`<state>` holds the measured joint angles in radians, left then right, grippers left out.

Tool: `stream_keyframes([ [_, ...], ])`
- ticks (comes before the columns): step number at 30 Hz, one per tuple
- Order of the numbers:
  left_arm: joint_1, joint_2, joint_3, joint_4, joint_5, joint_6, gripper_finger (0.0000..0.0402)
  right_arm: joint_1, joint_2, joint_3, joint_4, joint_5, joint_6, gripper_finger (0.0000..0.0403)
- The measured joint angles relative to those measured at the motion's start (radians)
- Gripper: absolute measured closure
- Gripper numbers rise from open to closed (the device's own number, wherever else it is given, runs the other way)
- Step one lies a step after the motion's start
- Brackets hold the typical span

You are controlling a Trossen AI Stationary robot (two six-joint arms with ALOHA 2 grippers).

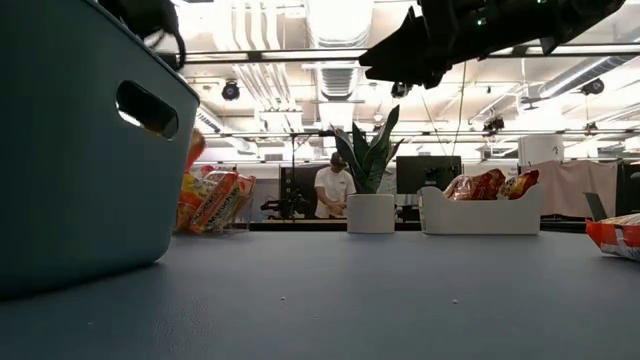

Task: Sort Maruchan noodles
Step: Put the orange noodle pack into the transparent bin

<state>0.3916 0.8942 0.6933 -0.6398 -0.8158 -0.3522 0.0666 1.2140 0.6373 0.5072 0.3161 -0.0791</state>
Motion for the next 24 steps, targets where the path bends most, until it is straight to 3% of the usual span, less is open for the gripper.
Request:
stream_keyframes([
  [9, 0.212, 0.167, 0.000, 0.005, 0.071, 0.053, 0.0310, 0.000, 0.000, 0.000, 0.000, 0.000, 0.007, 0.0136],
  [14, 0.257, 0.227, 0.000, 0.021, 0.204, 0.118, 0.0310, -0.003, 0.000, 0.000, 0.000, 0.000, 0.007, 0.0137],
  [24, 0.317, 0.359, 0.150, -0.032, 0.294, 0.243, 0.0310, -0.004, 0.000, 0.000, 0.000, 0.000, 0.008, 0.0140],
])
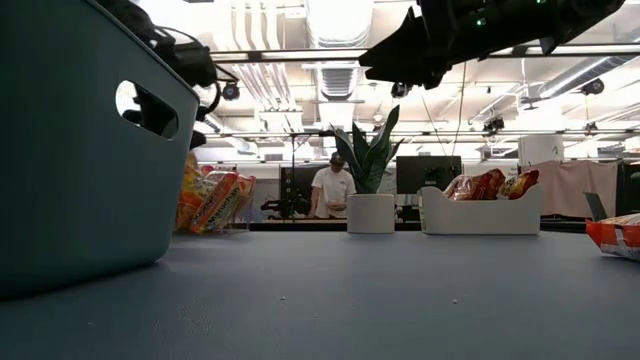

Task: Sort Maruchan noodles
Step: Put the orange noodle pack into the transparent bin

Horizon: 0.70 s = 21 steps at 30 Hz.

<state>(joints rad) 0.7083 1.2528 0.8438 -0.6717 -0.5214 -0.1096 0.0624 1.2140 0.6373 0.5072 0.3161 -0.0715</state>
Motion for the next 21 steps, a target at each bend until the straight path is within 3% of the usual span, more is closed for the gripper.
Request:
stream_keyframes([
  [4, 0.044, 0.061, 0.068, -0.075, 0.069, 0.022, 0.0310, 0.000, 0.000, 0.000, 0.000, 0.000, 0.005, 0.0136],
  [10, 0.075, 0.151, 0.144, -0.169, 0.069, 0.019, 0.0308, 0.000, 0.000, 0.000, 0.000, 0.000, 0.003, 0.0139],
  [21, 0.074, 0.267, 0.212, -0.177, 0.102, -0.030, 0.0281, 0.000, 0.001, 0.000, -0.001, 0.000, 0.001, 0.0142],
])
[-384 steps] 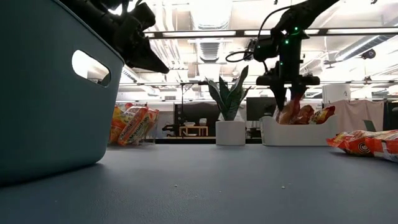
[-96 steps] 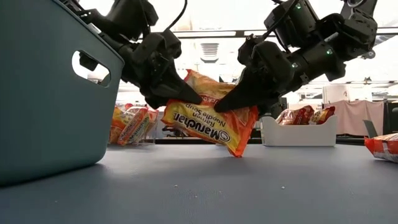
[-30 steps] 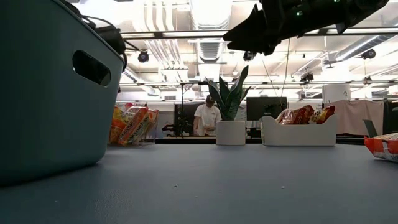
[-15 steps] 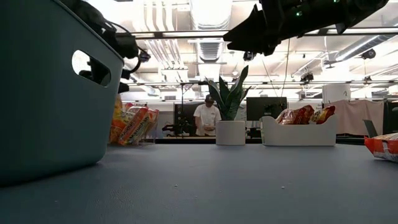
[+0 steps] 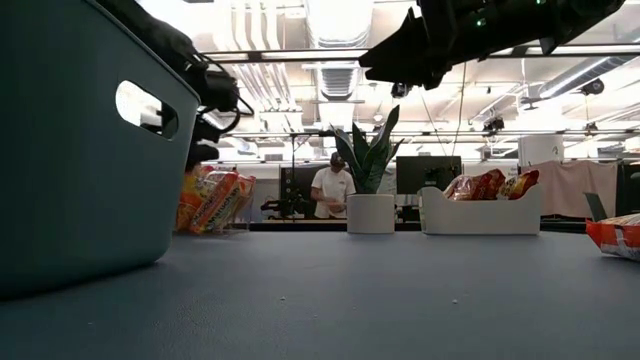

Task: Sort Maruchan noodles
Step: Put the orange noodle pack into the transparent bin, then put the orange noodle into the transparent bin

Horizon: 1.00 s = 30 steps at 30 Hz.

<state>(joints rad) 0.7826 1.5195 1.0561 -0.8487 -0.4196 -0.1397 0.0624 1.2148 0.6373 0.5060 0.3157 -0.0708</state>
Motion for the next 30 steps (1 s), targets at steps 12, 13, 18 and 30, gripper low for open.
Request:
stream_keyframes([
  [12, -0.002, 0.002, 0.104, -0.008, -0.004, 0.000, 0.0219, 0.000, 0.000, -0.001, -0.007, 0.000, 0.000, 0.0142],
  [13, -0.003, 0.002, 0.116, -0.010, -0.005, 0.002, 0.0215, 0.000, 0.000, -0.001, -0.007, 0.000, 0.000, 0.0142],
  [18, -0.031, 0.001, 0.189, -0.029, -0.006, 0.008, 0.0204, 0.000, 0.000, -0.001, -0.008, 0.000, 0.004, 0.0142],
  [30, -0.306, -0.094, 0.215, -0.052, -0.007, 0.022, 0.0203, 0.000, 0.000, 0.015, -0.124, -0.012, 0.185, 0.0142],
])
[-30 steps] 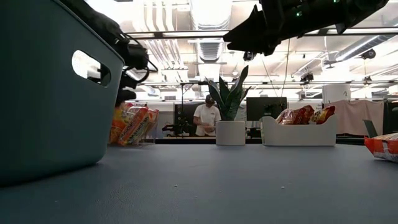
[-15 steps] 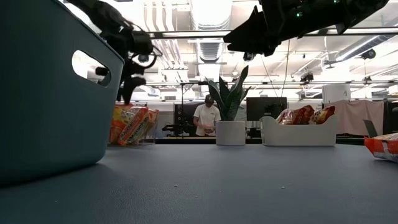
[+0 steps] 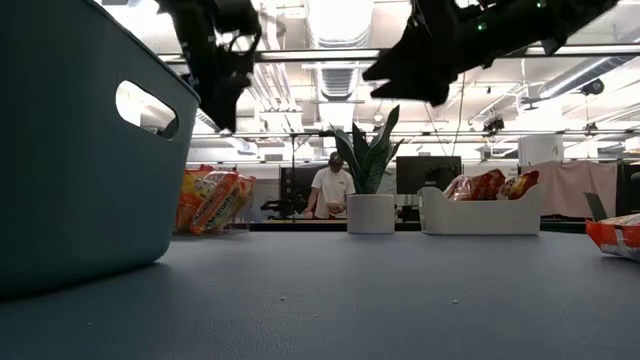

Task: Sort Maruchan noodles
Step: Put the orange noodle into the transparent bin

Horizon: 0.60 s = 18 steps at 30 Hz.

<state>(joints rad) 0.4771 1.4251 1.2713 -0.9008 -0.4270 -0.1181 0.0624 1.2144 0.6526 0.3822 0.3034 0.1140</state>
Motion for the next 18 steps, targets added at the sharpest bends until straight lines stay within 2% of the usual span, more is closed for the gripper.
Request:
stream_keyframes([
  [4, -0.175, -0.073, -0.078, 0.112, 0.000, -0.004, 0.0203, 0.000, 0.000, 0.104, -0.303, -0.123, 0.167, 0.0142],
  [10, -0.392, -0.160, -0.205, 0.283, -0.003, 0.005, 0.0203, 0.028, 0.016, 0.247, -0.700, -0.349, 0.309, 0.0150],
  [14, -0.470, -0.185, -0.239, 0.312, -0.058, -0.024, 0.0203, 0.050, 0.033, 0.310, -0.920, -0.408, 0.419, 0.0172],
  [18, -0.492, -0.197, -0.251, 0.329, -0.118, -0.034, 0.0203, 0.064, 0.077, 0.361, -1.071, -0.534, 0.548, 0.0211],
])
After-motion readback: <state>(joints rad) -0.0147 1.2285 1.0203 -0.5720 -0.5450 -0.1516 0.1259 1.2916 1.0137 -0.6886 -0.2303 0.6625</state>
